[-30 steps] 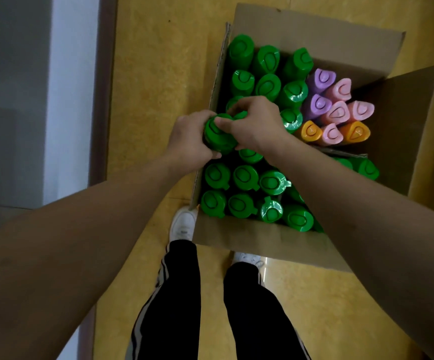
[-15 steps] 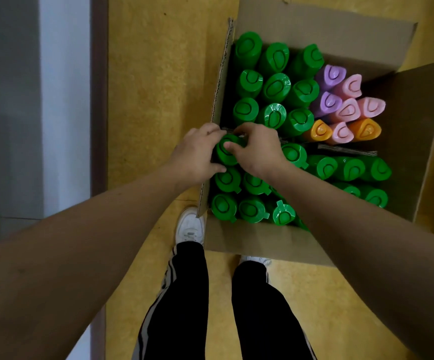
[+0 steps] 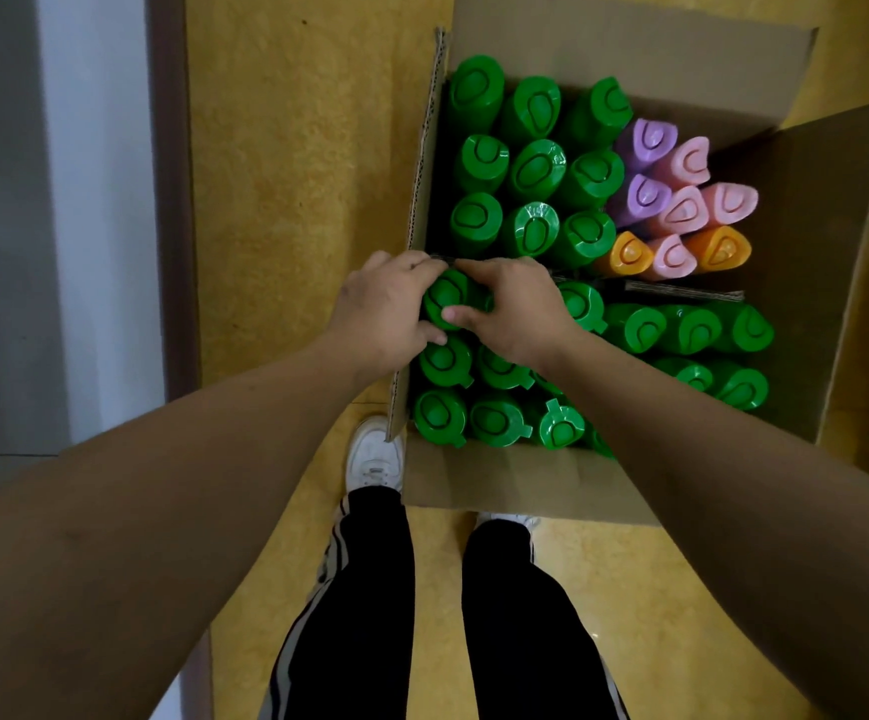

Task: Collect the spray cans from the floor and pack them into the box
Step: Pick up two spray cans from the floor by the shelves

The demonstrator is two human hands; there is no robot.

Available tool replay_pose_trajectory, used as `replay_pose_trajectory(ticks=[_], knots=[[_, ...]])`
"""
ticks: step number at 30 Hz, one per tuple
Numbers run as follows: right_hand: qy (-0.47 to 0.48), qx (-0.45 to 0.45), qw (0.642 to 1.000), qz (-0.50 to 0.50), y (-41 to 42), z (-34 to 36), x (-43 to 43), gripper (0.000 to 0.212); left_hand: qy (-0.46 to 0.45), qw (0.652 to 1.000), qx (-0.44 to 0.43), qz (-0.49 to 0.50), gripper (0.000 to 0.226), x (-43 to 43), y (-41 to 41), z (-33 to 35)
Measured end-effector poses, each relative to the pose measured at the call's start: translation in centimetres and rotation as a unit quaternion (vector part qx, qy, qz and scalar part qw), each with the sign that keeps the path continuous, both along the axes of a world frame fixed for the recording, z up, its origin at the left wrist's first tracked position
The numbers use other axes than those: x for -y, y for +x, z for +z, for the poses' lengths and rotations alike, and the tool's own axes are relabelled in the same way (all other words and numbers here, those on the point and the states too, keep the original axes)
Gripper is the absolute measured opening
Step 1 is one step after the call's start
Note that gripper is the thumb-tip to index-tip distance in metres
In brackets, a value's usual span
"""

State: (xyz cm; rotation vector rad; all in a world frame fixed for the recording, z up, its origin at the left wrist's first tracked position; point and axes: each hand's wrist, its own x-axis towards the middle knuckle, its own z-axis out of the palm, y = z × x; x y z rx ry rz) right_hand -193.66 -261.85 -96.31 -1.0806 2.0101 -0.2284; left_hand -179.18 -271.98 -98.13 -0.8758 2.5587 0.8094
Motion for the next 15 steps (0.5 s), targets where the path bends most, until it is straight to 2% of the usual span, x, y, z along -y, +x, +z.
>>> replay_pose_trajectory(ticks=[4,9,15], knots=[[0.033,-0.053,0.997,0.039,0.0,-0.2,0.3,0.063,-0.021,0.999,0.045,-0.02,0.081,-0.2,-0.8,-0.4],[0.072,-0.11,0.987,0.087,0.3,-0.8,0.9,0.058,0.014,0.992,0.107,-0.058,0.084,0.7,-2.1,-0.6],[0.07,-0.127,0.984,0.102,0.6,-1.1,1.2,0.053,0.032,0.988,0.12,-0.093,0.082,1.3,-1.8,-1.5]])
